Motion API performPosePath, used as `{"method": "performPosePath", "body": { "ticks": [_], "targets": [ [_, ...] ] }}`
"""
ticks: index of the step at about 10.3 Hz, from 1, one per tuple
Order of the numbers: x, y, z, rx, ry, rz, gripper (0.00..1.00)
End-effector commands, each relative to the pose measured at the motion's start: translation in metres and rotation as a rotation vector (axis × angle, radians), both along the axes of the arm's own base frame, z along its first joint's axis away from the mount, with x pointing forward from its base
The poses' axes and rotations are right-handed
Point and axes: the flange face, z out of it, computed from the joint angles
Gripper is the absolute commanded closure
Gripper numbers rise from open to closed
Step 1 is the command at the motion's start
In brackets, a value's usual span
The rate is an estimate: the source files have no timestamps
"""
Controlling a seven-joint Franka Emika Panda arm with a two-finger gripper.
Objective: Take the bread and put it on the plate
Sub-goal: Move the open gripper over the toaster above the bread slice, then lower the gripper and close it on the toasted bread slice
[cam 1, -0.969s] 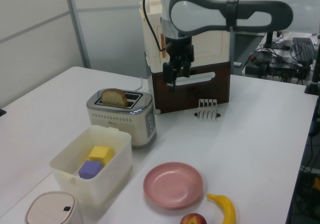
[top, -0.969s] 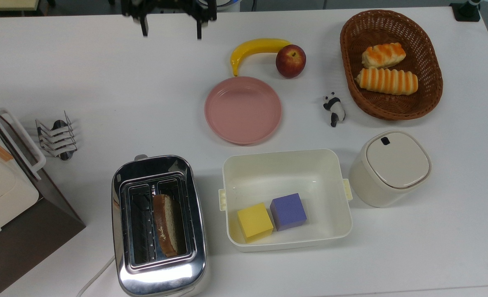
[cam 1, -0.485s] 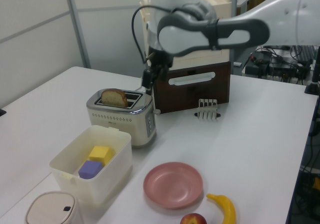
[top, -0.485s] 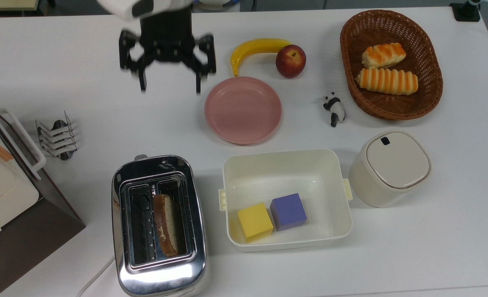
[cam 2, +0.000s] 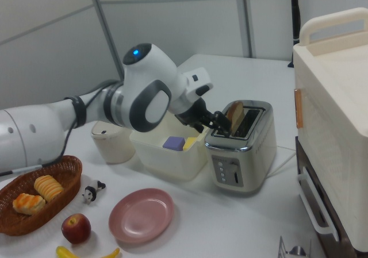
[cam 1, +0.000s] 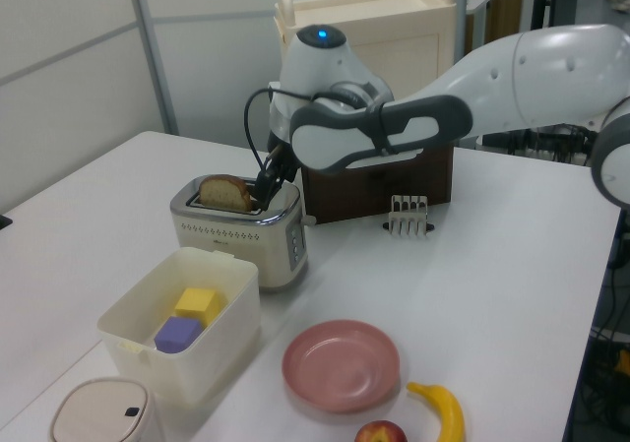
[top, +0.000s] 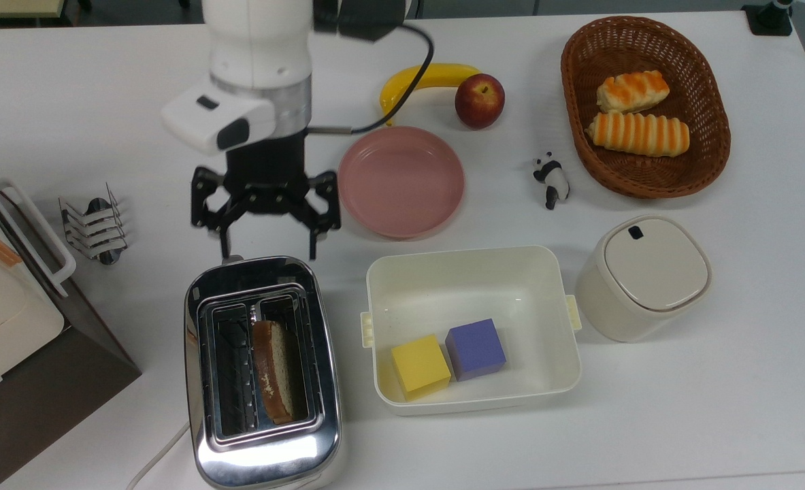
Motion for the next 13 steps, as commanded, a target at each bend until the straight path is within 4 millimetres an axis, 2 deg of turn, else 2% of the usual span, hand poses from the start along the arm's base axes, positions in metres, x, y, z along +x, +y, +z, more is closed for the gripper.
{"method": "performPosePath", "body": {
  "ticks": [1, 3, 5, 6, 7, 8, 9, 10, 12, 13],
  "targets": [
    [0.017, -0.007, -0.009, -0.015, -0.119, 0.021, 0.07],
    [0.028, -0.005, -0.020, -0.019, -0.213, 0.033, 0.23],
    [0.036, 0.001, -0.033, -0.022, -0.303, 0.052, 0.34],
    [0.039, 0.001, -0.038, -0.023, -0.326, 0.055, 0.49],
    [0.041, 0.004, -0.036, -0.021, -0.343, 0.060, 0.57],
    [0.041, 0.004, -0.039, -0.021, -0.342, 0.061, 0.79],
    [0.041, 0.005, -0.038, -0.020, -0.344, 0.062, 0.95],
    [0.041, 0.005, -0.035, -0.022, -0.348, 0.063, 1.00],
    [0.044, 0.007, -0.012, -0.022, -0.391, 0.063, 1.00],
    [0.040, 0.010, 0.015, -0.020, -0.428, 0.064, 1.00]
  ]
}}
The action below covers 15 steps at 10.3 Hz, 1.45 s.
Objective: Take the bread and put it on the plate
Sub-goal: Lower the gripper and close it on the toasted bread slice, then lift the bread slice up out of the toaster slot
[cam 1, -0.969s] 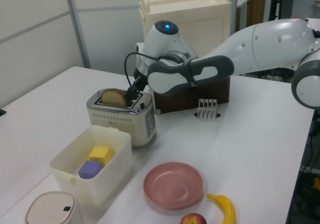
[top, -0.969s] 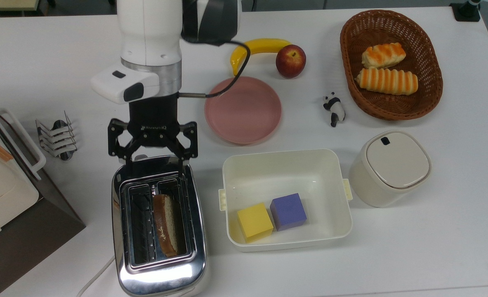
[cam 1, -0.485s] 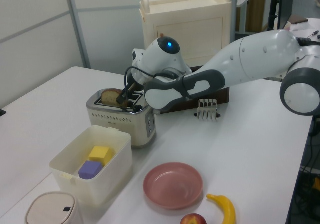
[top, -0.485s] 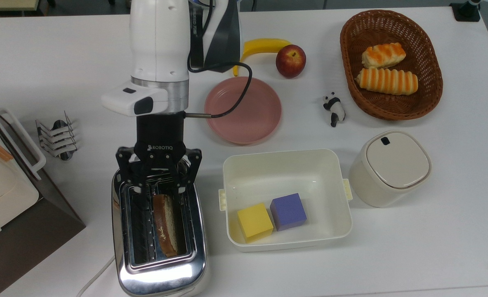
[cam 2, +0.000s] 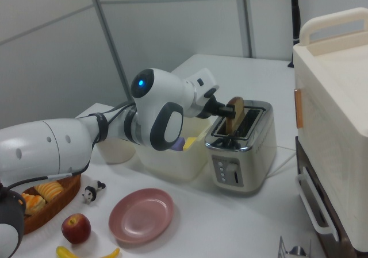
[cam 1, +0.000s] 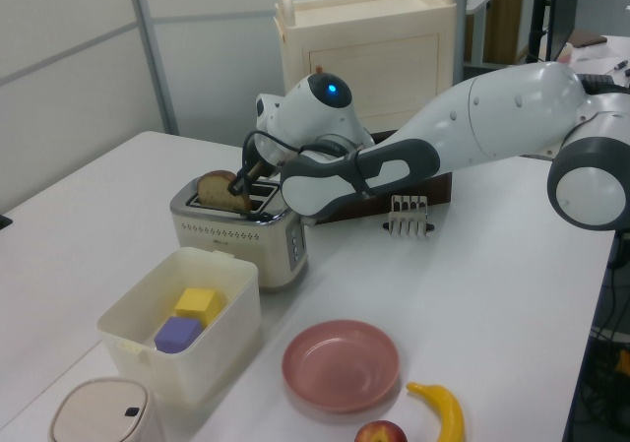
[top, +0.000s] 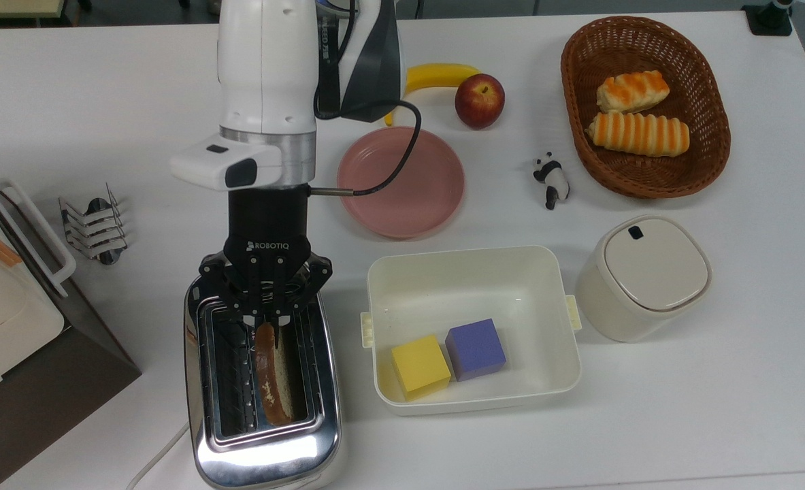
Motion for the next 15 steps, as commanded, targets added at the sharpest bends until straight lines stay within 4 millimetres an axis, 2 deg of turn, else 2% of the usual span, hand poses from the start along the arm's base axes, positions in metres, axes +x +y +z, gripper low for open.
{"method": "performPosePath", "body": {
  "ticks": [1, 6, 7, 8, 13, 15],
  "targets": [
    [-0.006, 0.004, 0.062, -0.001, -0.103, 0.005, 1.00],
    [-0.039, 0.011, 0.163, 0.071, -0.242, -0.037, 1.00],
    [-0.046, 0.027, 0.177, 0.093, -0.258, -0.027, 1.00],
    [-0.052, 0.034, 0.187, 0.118, -0.263, -0.035, 1.00],
    [-0.078, 0.059, 0.174, 0.232, 0.154, -0.086, 1.00],
    [-0.087, 0.064, 0.156, 0.289, 0.327, -0.088, 1.00]
  ]
}}
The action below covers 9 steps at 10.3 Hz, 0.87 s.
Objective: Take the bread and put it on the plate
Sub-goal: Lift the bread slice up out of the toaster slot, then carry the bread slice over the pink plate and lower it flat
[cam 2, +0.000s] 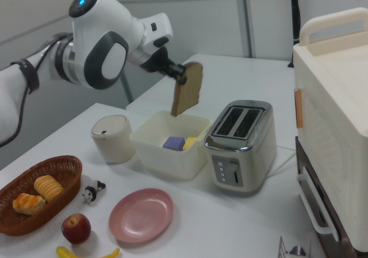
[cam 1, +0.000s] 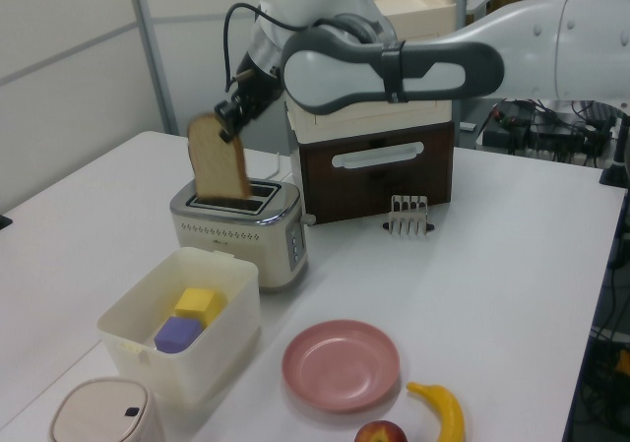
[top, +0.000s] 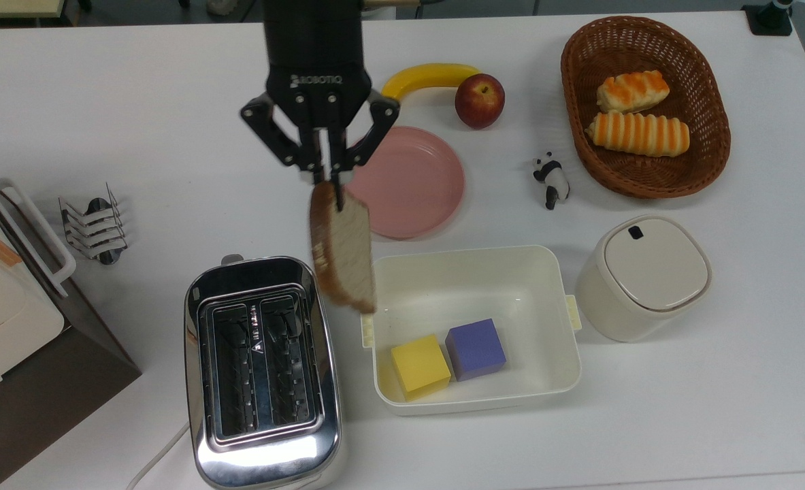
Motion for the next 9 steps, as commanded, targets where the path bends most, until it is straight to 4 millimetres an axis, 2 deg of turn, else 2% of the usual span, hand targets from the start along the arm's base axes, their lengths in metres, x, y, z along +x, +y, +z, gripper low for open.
{"method": "performPosePath", "body": {
  "ticks": [1, 4, 7, 9],
  "targets": [
    [-0.028, 0.011, -0.016, 0.085, 0.231, 0.035, 1.00],
    [-0.048, 0.017, -0.044, 0.066, 0.469, 0.216, 1.00],
    [-0.076, 0.020, -0.074, 0.003, 0.713, 0.512, 1.00],
    [-0.082, 0.022, -0.095, -0.006, 0.793, 0.636, 1.00]
  ]
}}
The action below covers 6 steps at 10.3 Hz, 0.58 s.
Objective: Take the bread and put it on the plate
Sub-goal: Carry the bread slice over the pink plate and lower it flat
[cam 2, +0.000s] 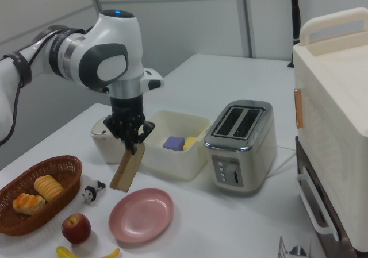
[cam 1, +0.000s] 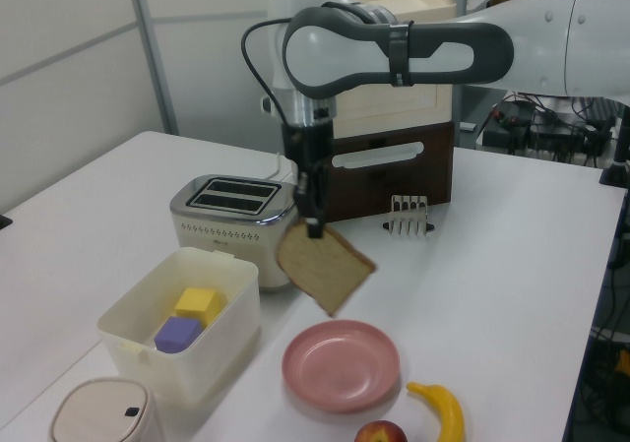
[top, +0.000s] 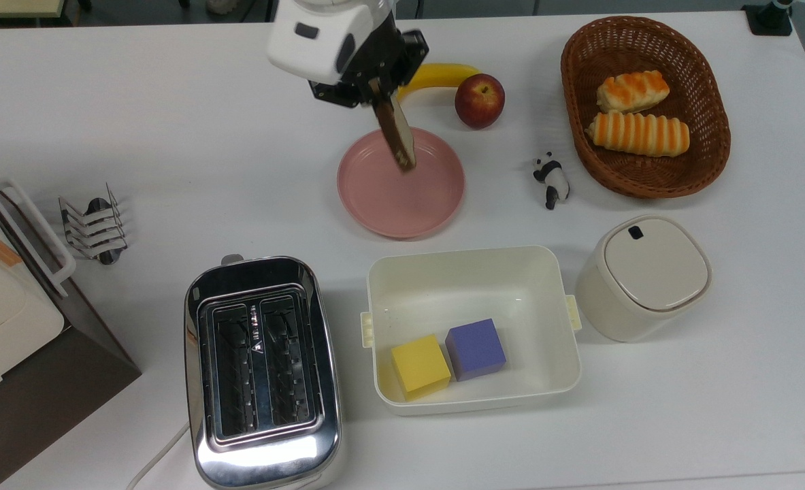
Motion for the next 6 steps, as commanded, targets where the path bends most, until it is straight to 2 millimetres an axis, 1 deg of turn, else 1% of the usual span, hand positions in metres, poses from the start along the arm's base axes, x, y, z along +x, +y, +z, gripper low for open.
{"method": "performPosePath", "body": {
  "ticks": [1, 2, 3, 4, 5, 6],
  "targets": [
    [-0.009, 0.007, -0.032, 0.037, 0.106, 0.139, 1.00],
    [-0.005, 0.024, -0.052, 0.026, 0.133, 0.158, 1.00],
    [0.002, 0.028, -0.074, 0.019, 0.161, 0.161, 0.94],
    [0.005, 0.032, -0.090, 0.019, 0.186, 0.166, 0.87],
    [0.006, 0.032, -0.098, 0.016, 0.197, 0.169, 0.66],
    [0.008, 0.032, -0.110, 0.014, 0.212, 0.178, 0.54]
  ]
}}
